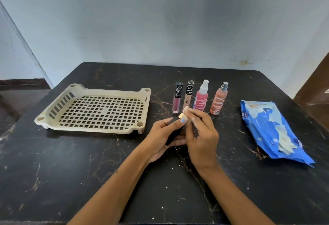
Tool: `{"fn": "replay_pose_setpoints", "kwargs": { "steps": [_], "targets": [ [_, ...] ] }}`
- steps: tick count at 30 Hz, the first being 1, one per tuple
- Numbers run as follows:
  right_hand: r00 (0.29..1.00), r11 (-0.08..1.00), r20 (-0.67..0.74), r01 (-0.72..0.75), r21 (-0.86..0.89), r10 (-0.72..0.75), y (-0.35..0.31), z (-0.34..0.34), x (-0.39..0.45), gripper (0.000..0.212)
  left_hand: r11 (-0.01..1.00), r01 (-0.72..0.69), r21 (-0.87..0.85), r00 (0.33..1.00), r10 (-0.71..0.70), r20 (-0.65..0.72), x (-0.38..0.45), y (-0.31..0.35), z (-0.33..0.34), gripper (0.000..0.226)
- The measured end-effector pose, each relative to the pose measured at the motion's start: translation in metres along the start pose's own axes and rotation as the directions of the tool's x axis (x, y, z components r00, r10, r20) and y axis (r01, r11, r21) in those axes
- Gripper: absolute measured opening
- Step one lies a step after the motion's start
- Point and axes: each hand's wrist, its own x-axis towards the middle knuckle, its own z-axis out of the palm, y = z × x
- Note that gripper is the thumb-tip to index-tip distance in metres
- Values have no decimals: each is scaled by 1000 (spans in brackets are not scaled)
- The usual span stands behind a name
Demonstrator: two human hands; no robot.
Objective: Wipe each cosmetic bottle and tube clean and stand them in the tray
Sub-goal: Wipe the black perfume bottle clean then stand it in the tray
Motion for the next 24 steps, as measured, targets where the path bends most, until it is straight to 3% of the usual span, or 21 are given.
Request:
{"fn": "replay_pose_setpoints", "kwargs": {
  "steps": [13, 18, 21, 24],
  "targets": [
    [997, 996, 62, 36, 79, -41, -4, 1, -2, 24, 980, 68, -185, 990, -90, -111, 2, -3, -2, 34],
    [971, 982, 172, 144, 124, -164, -12, 4, -11, 17, 919, 155, -362, 968, -214, -128, 8, -3, -9, 65],
    [953, 969, 194, 208, 134, -231, -14, 2, -12, 14, 899, 120, -422, 977, -183, -113, 7, -3, -11, 48],
    [955, 970, 188, 208, 128, -230, -14, 4, -11, 13, 893, 117, -434, 978, -179, -106, 7, -2, -12, 48]
  ]
}}
